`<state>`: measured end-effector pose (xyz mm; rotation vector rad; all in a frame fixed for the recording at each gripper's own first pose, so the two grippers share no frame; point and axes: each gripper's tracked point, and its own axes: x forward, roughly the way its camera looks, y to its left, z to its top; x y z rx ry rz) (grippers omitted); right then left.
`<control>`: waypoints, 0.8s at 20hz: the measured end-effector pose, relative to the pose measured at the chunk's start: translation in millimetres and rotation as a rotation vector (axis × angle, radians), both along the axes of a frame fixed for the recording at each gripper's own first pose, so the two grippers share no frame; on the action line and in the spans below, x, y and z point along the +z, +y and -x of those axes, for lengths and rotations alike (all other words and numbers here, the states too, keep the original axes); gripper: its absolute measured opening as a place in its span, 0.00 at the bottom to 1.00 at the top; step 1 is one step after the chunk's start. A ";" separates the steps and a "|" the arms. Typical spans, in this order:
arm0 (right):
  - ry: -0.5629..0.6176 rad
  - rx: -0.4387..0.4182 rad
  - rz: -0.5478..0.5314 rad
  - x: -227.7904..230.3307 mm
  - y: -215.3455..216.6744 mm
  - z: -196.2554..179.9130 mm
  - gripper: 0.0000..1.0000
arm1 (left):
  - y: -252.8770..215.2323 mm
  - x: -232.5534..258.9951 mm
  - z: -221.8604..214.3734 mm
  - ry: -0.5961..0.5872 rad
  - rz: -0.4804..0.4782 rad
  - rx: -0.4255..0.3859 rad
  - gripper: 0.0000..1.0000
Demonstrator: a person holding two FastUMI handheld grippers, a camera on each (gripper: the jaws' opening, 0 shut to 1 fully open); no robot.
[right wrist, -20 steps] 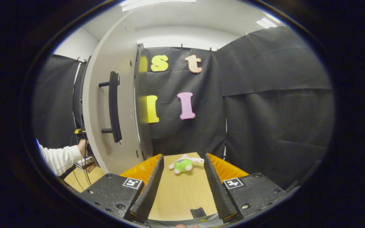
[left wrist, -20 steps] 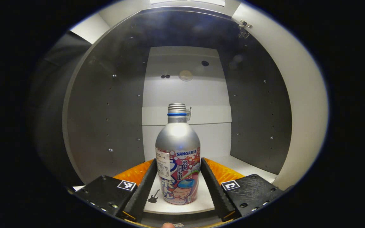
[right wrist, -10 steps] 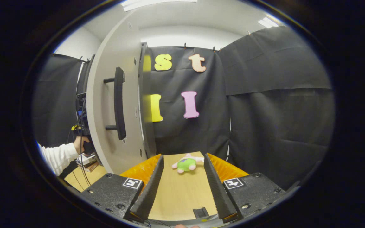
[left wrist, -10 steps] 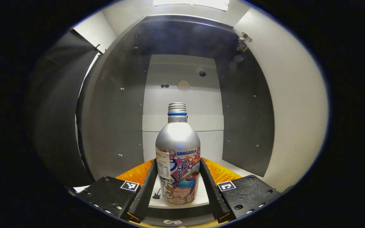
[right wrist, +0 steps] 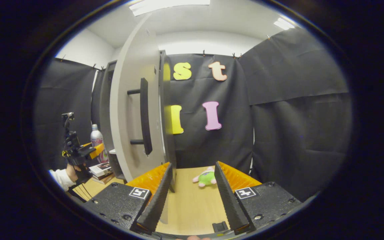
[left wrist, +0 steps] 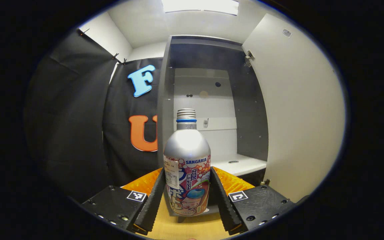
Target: Open the cabinet door with the right hand, grasp the bottle in the cabinet with the left hand and place it on the coaster, then close the cabinet door with the right hand.
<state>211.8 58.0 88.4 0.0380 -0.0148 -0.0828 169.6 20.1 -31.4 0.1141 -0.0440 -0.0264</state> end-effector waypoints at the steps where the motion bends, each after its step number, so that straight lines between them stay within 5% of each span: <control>1: -0.004 0.006 0.001 2.3 1.9 -0.5 0.80 | 13.9 -11.5 11.5 -0.017 -0.021 0.039 0.74; 7: -0.022 0.019 0.027 14.8 19.1 2.5 0.80 | 61.4 -114.1 56.2 0.073 -0.050 0.178 0.75; 16: -0.056 -0.060 0.074 37.9 22.4 22.7 0.80 | 83.3 -190.3 73.7 0.120 -0.025 0.265 0.74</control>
